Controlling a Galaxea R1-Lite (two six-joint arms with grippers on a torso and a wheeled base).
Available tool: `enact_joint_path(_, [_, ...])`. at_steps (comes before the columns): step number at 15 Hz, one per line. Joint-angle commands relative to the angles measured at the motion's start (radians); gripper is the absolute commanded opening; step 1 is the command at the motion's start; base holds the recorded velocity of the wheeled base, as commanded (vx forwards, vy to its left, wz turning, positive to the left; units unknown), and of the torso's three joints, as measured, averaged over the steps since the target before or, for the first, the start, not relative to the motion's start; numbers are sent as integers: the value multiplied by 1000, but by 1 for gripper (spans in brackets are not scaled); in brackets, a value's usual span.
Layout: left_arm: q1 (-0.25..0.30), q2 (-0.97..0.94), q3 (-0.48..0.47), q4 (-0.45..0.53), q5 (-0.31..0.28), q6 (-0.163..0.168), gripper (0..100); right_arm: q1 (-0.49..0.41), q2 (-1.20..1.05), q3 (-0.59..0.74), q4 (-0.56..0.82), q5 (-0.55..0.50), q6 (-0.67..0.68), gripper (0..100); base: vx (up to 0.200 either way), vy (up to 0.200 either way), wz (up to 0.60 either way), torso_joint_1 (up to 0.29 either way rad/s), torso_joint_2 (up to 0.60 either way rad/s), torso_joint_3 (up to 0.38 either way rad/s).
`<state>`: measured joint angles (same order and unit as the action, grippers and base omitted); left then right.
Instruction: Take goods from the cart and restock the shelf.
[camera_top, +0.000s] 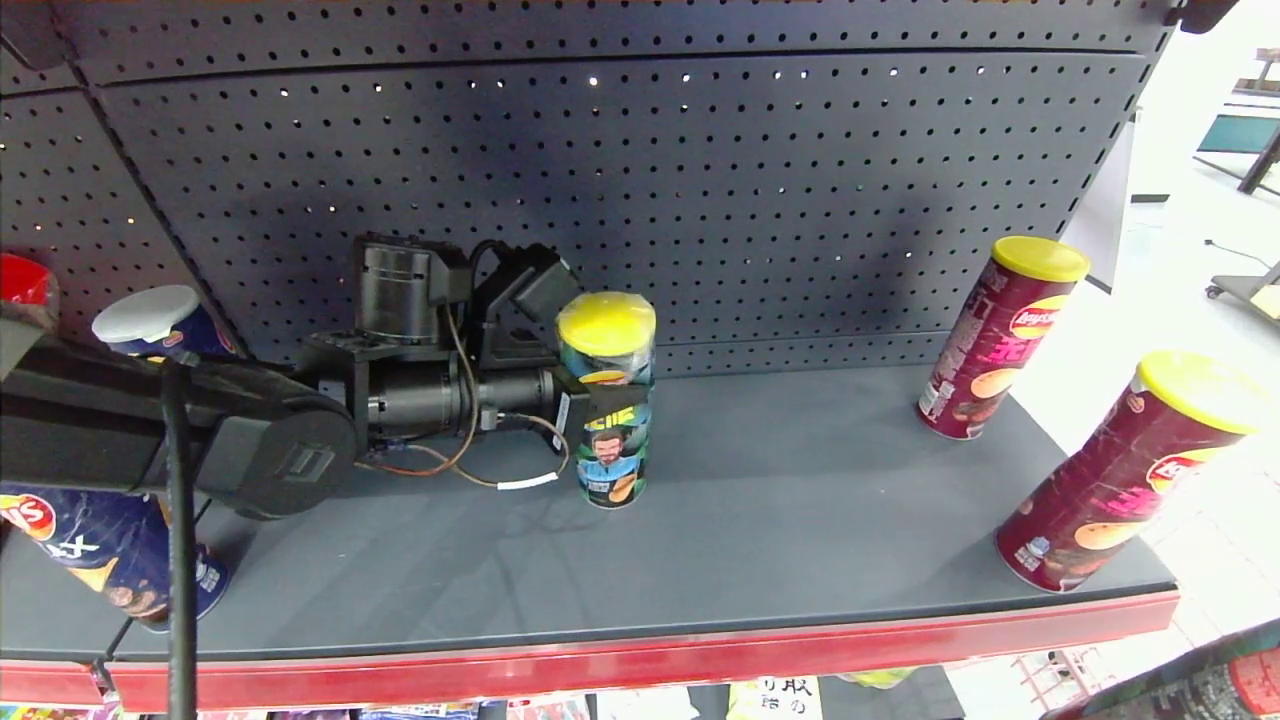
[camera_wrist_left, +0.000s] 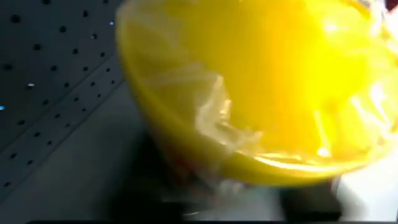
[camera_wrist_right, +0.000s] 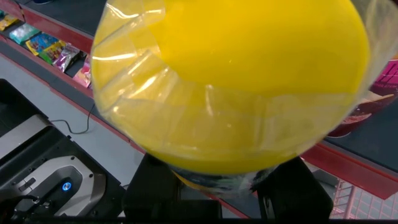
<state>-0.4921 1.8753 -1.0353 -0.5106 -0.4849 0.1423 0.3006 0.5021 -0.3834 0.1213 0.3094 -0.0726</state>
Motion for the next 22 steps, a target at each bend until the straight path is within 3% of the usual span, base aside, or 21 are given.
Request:
enact_joint_path(1, [-11,4,4,1,-4,0,0,0,1,0,0,1,0,0,0,0,0,0,0,0])
enact_joint_path(5, [-16,-47,63,3,-11,0,0,0,1,0,0,1,0,0,0,0,0,0,0,0])
enact_joint_path(12, [-14,-312,342,3,0,-7,0,0,-2,-6,-2,2,-1,0,0,0,0,0,0,0])
enact_joint_path(16, [-26,-378,420,3,15,-12,0,0,-2,-8,-2,4,-1,0,0,0,0,0,0,0])
enact_joint_path(19, [-54,-401,448,1,23,-35,0,0,-4,-6,-2,4,-1,0,0,0,0,0,0,0])
enact_joint_path(22, [-66,-392,449,0,22,-35,0,0,-2,-6,-2,4,-1,0,0,0,0,0,0,0])
